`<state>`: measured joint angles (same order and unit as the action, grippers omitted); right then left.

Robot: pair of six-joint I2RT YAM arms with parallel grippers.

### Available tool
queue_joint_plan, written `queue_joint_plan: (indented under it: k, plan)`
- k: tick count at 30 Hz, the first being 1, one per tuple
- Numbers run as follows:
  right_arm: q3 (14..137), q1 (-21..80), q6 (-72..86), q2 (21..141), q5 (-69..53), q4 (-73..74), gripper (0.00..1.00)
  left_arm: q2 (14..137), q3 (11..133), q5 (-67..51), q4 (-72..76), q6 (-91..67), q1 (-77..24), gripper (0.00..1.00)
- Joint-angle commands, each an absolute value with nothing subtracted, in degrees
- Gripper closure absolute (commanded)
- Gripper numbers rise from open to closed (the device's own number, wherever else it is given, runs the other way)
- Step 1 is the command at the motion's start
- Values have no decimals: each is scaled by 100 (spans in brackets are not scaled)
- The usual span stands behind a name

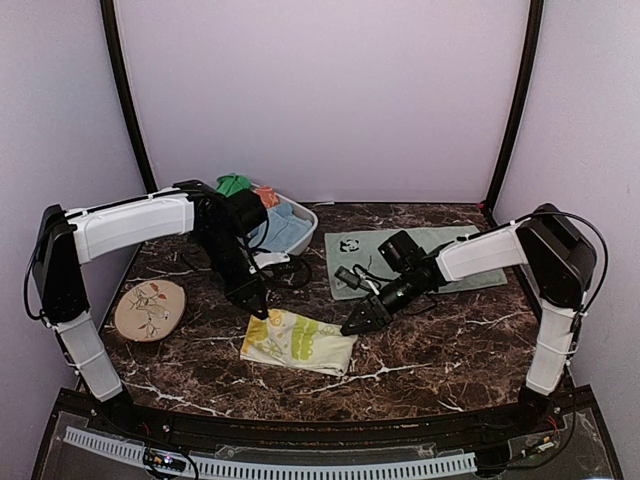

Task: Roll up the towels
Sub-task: Adjust the towel at the center of the board.

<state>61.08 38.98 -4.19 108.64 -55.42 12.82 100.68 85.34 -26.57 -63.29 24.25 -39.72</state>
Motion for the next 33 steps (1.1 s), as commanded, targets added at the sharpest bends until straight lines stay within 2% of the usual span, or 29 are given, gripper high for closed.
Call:
queue_joint_plan:
  k: [1, 7, 13, 19, 25, 33]
  plan:
    - [6273, 3867, -503, 10883, -5363, 1385, 67, 9677, 8737, -3244, -6765, 2168, -4033, 100]
    - [6335, 3876, -325, 10938, -5041, 1184, 68, 9597, 8593, -3689, -6760, 1775, -4146, 98]
    - [6309, 3876, -241, 10908, -4760, 1080, 69, 9493, 8031, -3468, -6242, 1345, -4158, 100]
    - [6239, 3880, -208, 10764, -4608, 991, 69, 9282, 7744, -1851, -5855, 1240, -4111, 100]
    - [6162, 3876, -185, 10685, -4540, 1012, 69, 9649, 7761, -737, -5490, 1722, -3921, 100]
    - [5956, 3875, -131, 10469, -4489, 960, 69, 10071, 7680, -562, -4906, 1940, -3812, 100]
